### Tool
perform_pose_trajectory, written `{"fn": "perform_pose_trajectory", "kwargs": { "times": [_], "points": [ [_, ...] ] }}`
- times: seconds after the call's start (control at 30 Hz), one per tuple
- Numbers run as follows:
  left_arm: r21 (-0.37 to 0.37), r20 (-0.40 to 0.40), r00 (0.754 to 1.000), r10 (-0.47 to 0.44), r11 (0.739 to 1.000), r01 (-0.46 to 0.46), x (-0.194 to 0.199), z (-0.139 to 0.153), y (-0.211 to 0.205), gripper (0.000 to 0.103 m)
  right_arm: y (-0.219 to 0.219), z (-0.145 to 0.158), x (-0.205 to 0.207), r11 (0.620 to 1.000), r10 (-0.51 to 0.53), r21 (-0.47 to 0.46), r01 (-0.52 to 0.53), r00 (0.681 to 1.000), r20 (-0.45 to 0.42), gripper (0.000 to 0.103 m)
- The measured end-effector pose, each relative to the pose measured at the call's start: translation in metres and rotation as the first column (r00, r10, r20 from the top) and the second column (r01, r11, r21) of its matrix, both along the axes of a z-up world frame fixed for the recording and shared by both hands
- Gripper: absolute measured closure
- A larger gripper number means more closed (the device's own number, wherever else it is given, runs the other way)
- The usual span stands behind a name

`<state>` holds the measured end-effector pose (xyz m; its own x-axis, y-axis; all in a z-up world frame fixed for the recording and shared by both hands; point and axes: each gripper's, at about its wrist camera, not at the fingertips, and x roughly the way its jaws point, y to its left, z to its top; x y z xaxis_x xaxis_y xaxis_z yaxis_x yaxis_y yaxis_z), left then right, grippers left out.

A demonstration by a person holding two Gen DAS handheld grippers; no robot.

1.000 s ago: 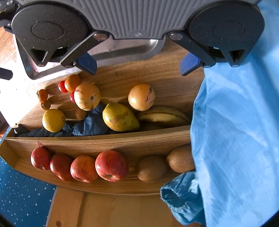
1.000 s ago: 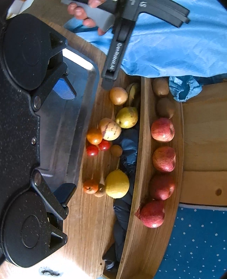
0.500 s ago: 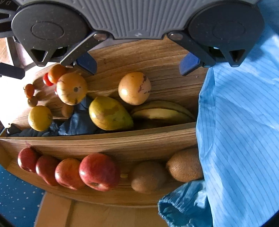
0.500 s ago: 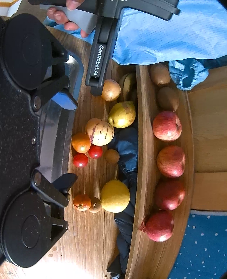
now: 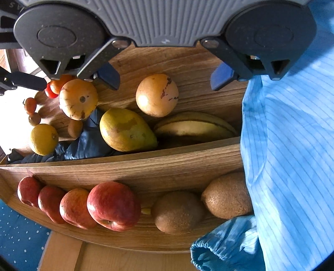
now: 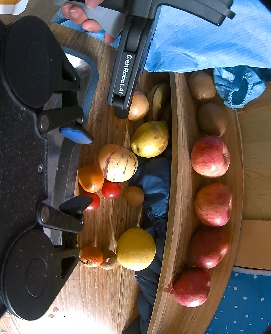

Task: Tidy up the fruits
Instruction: 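Move left tool toward the yellow spotted fruit while right tool approaches the small orange, then close left tool on the yellow spotted fruit while right tool closes on the small orange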

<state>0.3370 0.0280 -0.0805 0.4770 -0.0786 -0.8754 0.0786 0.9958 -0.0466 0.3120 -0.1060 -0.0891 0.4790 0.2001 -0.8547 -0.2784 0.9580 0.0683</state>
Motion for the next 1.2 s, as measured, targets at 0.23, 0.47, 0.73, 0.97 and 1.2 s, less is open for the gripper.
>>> {"fn": "perform_pose_trajectory", "kwargs": {
  "times": [0.23,0.47,0.73,0.97,1.2],
  "points": [
    [-0.027,-0.007,1.0,-0.013,1.0,0.012,0.007,-0.004,0.006,0.012,0.005,-0.003,0.006,0.999,-0.011,-0.041,0.011,1.0,-0.007,0.054],
    [-0.05,0.008,1.0,-0.013,0.999,0.013,0.012,-0.008,0.004,0.023,0.013,-0.006,0.008,0.996,0.006,-0.085,-0.005,1.0,0.01,0.061],
    [-0.057,0.018,1.0,-0.007,0.998,0.008,0.01,-0.01,-0.001,0.037,0.022,-0.008,0.007,0.985,0.052,-0.166,-0.046,0.998,0.032,0.065],
    [-0.052,0.014,1.0,-0.005,0.999,0.006,0.011,-0.014,-0.004,0.052,0.031,-0.011,0.001,0.967,0.085,-0.246,-0.069,0.995,0.056,0.071],
    [-0.063,0.015,1.0,-0.007,0.998,0.008,0.008,-0.012,-0.003,0.053,0.03,-0.009,-0.001,0.967,0.083,-0.245,-0.066,0.995,0.06,0.072]
  ]
}}
